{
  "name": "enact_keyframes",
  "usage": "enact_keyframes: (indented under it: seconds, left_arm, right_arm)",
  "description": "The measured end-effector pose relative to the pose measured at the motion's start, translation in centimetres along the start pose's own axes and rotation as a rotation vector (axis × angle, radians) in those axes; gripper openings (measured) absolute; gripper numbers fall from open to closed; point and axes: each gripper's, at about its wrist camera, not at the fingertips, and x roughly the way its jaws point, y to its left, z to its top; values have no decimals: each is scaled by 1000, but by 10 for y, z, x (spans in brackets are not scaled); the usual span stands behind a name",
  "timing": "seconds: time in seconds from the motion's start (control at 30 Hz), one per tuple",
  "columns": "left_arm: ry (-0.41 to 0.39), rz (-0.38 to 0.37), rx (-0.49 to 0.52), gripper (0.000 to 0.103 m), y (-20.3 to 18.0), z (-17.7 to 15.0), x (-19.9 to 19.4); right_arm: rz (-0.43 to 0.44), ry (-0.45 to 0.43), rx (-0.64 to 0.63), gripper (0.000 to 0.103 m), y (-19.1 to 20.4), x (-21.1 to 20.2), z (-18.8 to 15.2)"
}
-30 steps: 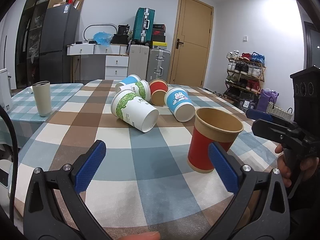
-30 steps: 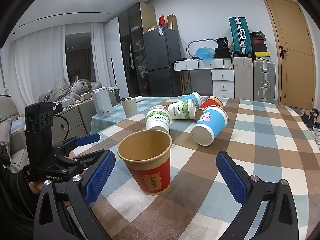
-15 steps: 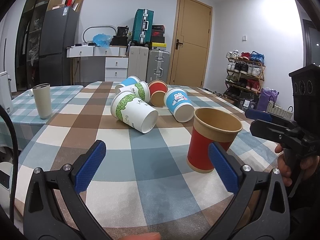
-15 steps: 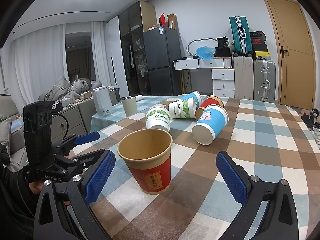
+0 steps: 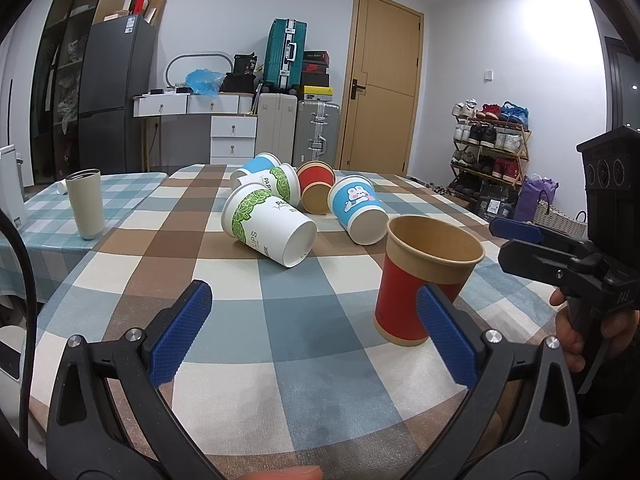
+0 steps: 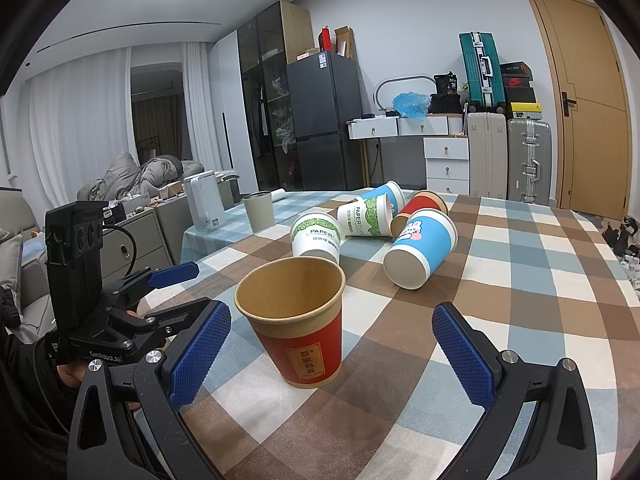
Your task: Flip cup upright
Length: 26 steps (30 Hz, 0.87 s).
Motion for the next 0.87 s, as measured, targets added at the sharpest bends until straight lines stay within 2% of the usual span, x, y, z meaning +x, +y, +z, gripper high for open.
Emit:
enact_keyframes:
  seconds: [0.87]
  left_arm:
    - [-5,0,2,102,0,0,0]
  right_arm:
    - [0,1,0,103,0,0,1]
